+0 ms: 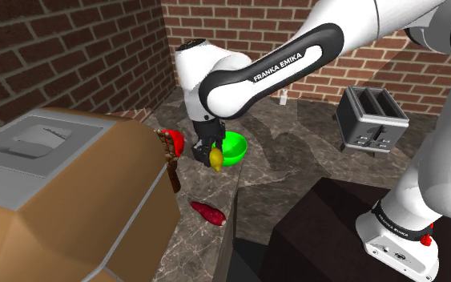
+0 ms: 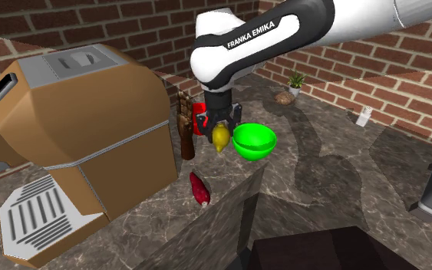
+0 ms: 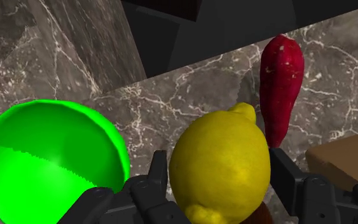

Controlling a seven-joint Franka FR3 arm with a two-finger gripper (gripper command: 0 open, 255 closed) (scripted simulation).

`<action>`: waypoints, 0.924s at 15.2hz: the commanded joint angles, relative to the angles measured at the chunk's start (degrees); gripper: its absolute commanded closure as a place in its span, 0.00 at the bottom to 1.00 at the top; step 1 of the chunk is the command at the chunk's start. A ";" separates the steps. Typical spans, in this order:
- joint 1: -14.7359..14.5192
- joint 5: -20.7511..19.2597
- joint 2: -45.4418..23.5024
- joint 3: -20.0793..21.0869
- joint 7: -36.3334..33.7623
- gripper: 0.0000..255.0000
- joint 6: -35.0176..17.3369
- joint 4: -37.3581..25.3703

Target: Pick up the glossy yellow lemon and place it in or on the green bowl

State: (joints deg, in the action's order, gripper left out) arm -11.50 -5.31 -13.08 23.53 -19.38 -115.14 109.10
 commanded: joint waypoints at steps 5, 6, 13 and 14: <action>4.30 -0.57 -1.20 -2.93 7.15 1.00 1.00 -2.35; 5.01 -0.70 -1.55 -3.42 8.32 1.00 1.18 -2.90; 9.73 -1.83 -5.46 -6.76 16.30 1.00 3.07 -8.91; 9.72 -1.94 -5.74 -6.80 16.22 1.00 2.40 -8.51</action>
State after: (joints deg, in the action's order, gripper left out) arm -2.09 -7.14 -18.47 16.95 -3.73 -112.51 100.74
